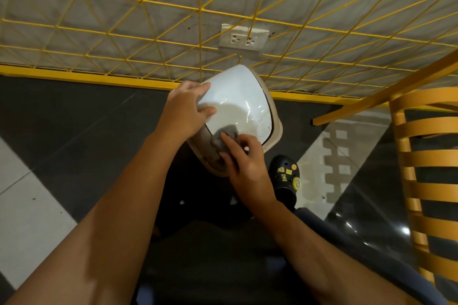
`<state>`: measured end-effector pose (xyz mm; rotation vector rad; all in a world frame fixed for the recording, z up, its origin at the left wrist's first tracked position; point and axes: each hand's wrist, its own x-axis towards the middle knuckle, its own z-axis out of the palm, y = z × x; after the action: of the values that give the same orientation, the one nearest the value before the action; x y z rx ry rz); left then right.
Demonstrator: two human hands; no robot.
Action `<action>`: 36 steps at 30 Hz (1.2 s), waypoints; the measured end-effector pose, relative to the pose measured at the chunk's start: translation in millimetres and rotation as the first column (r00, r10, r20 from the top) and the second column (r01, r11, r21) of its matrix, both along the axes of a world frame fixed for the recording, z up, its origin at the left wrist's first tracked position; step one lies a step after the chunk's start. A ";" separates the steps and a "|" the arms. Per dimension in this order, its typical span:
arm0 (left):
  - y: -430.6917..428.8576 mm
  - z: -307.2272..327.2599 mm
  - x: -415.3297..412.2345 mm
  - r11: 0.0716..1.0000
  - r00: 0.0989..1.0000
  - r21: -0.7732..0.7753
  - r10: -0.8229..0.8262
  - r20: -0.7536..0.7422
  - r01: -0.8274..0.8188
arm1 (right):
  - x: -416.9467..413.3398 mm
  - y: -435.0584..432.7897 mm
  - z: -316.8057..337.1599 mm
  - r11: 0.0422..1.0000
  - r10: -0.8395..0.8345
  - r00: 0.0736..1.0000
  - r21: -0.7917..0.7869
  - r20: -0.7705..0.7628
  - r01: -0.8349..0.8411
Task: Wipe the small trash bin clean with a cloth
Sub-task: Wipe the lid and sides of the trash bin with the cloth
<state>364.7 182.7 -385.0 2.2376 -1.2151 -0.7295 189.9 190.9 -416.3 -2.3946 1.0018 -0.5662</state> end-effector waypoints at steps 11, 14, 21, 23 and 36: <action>0.1 1.6 -1.1 1.000 1.000 0.014 0.004 -0.012 -0.004 | -2.2 -40.1 -7.5 0.926 -0.362 0.925 0.158 0.118 0.342; -0.2 1.4 -0.2 1.000 1.000 0.014 0.006 -0.010 -0.006 | 1.7 -15.0 -10.5 0.994 -0.100 0.993 0.053 0.070 0.096; 1.2 1.2 -1.1 1.000 1.000 0.012 0.010 -0.017 -0.009 | -4.7 -40.6 -6.7 0.945 -0.293 0.953 0.174 0.077 0.277; 0.8 1.3 -1.0 1.000 1.000 0.012 0.010 -0.016 -0.010 | -8.5 -53.2 -6.4 0.893 -0.409 0.910 0.237 0.068 0.383; 1.0 1.5 -1.1 1.000 1.000 0.002 0.002 -0.015 -0.002 | 6.9 -54.5 1.9 0.930 -0.345 0.938 0.145 0.025 0.338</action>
<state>363.6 183.7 -383.5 2.2306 -1.2048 -0.7457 196.8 136.4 -414.3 -2.0858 1.4013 -0.6512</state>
